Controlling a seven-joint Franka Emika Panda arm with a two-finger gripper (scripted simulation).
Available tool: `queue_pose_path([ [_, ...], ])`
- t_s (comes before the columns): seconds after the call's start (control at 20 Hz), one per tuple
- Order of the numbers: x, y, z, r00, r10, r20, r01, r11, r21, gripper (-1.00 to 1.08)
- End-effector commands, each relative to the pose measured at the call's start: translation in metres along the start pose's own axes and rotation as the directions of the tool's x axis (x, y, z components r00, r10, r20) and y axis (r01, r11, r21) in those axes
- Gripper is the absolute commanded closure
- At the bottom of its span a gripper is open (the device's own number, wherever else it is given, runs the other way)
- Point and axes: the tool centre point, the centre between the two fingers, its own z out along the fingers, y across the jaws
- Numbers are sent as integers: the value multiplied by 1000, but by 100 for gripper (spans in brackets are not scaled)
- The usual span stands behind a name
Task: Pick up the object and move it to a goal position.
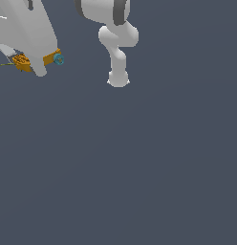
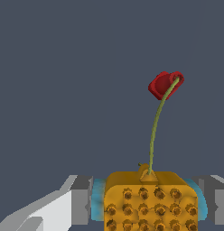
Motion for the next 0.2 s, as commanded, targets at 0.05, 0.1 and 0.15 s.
queue_pose_path([
  [0.05,0,0,-1,1000,0,-1,0,1000,0,108],
  [0.1,0,0,-1,1000,0,-1,0,1000,0,108],
  [0.15,0,0,-1,1000,0,-1,0,1000,0,108],
])
